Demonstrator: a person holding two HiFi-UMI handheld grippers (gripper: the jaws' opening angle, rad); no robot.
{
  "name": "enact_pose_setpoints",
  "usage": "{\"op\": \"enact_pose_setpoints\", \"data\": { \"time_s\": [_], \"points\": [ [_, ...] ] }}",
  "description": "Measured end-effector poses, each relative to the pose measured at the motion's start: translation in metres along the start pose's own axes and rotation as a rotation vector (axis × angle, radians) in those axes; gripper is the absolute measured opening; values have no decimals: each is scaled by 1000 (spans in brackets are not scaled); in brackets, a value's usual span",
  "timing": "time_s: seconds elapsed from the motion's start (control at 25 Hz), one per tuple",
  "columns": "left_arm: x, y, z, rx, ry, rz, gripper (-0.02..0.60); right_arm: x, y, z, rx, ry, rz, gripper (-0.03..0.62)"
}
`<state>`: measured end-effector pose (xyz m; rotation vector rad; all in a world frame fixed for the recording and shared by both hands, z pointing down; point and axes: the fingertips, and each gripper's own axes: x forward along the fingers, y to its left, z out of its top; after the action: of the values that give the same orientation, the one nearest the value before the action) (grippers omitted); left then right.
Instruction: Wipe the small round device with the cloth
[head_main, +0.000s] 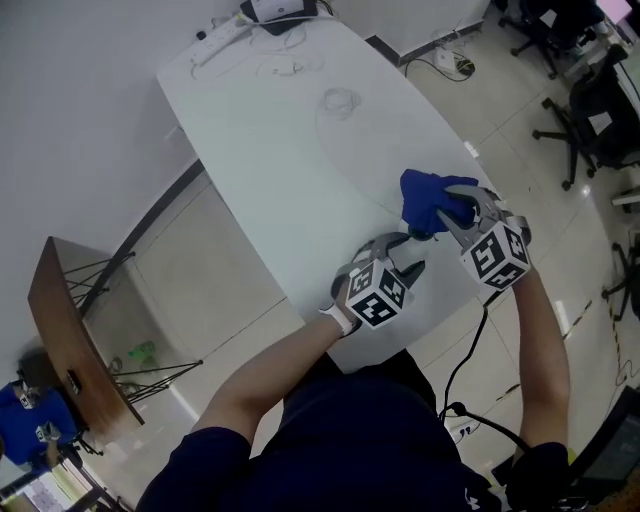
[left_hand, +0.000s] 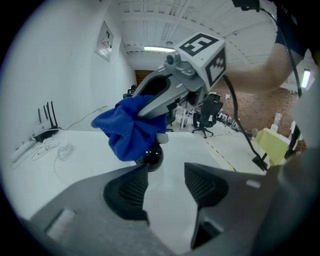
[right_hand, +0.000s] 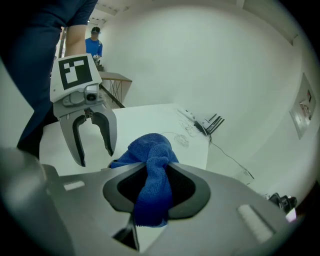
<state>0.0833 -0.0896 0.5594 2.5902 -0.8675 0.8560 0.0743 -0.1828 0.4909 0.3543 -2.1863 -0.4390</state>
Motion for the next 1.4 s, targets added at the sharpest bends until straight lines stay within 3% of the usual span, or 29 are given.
{"op": "enact_pose_setpoints", "data": {
  "time_s": [0.2,0.4,0.72,0.92,1.12,1.4],
  "points": [
    [4,1,-14,-60,19,11,229,36,2,-16,-36,9,146,114],
    [3,11,-23,-87,32,24,229,76,4,-44,52,57,215,114],
    [3,27,-31,-106,44,40,229,93,22,-88,273,122,116,114],
    [9,39,-39,-88,71,42,229,70,40,-109,497,152,19,114],
    [10,37,-41,-126,72,16,229,40,77,-126,687,207,-43,114],
    [-11,32,-50,-163,73,19,229,24,135,-103,916,191,-68,114]
  ]
}}
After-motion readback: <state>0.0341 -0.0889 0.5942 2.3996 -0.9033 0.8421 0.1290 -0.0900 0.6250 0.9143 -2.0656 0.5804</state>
